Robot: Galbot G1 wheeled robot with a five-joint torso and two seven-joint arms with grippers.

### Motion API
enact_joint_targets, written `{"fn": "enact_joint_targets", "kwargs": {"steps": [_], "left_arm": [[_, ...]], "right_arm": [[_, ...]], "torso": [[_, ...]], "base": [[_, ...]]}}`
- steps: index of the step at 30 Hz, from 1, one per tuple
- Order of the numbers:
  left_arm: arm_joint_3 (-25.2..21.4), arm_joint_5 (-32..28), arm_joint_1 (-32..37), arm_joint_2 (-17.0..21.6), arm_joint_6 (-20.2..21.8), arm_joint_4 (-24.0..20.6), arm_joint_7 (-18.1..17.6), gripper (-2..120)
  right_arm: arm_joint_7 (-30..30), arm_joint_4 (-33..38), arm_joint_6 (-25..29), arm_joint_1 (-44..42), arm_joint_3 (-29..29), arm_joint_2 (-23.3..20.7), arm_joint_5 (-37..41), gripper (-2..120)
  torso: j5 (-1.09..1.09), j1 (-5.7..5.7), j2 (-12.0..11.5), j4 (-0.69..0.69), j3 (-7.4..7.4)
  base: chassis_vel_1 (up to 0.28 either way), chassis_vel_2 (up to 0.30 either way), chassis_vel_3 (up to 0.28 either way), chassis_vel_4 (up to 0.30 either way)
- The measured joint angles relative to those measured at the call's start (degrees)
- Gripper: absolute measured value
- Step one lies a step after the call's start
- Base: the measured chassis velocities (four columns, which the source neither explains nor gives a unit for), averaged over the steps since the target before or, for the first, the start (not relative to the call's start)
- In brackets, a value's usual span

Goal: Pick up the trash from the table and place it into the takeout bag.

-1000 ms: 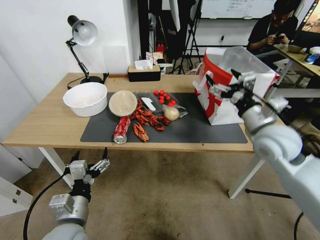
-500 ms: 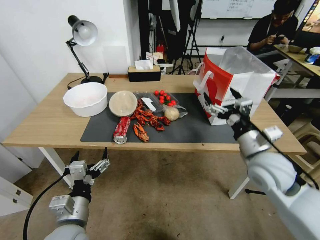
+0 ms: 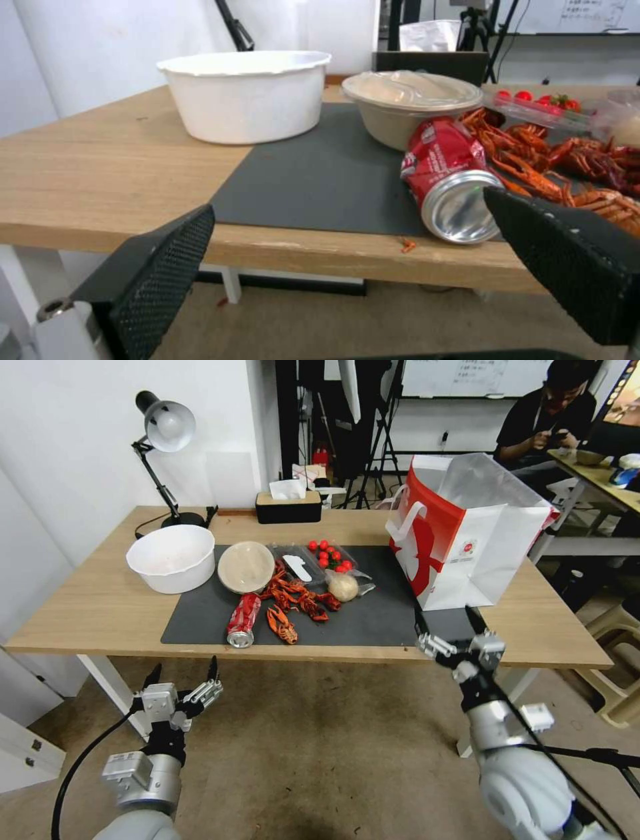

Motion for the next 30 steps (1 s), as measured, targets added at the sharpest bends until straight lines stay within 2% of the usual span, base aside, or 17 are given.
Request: {"fn": "enact_joint_targets", "kwargs": {"steps": [5,11,23,30], "left_arm": [[0.02,0.03,-0.09,0.33,0.0,0.17,0.39,100],[0.04,-0.01,-0.22,0.52,0.06,0.53,0.62,100],[0.08,-0.09,-0.64,0.52,0.08,1.1,0.65,100],[0.27,0.28,-0.52,0.2,-0.05,1.32,0.63,100]], "right_arm": [[-1.05,-0.68,3.17,-5.11,-1.0,3.58,-2.29,100],[-2.67,-1.33,3.87,-8.36,-2.86,4.75,-2.82,100],[-2.25,-1.72,1.88,-7.12,-4.05,4.76,-2.31,100],[-2.78,-3.1,-1.01,-1.02,-6.14,4.14,-0.17,100]], "torso": [[0.0,0.01,0.0,0.02,0.0],[0.01,0.01,0.0,0.01,0.0],[0.01,0.01,0.0,0.01,0.0],[0.01,0.01,0.0,0.02,0.0]], "base": [[0.0,0.0,0.0,0.0],[0.0,0.0,0.0,0.0],[0.0,0.0,0.0,0.0],[0.0,0.0,0.0,0.0]]}}
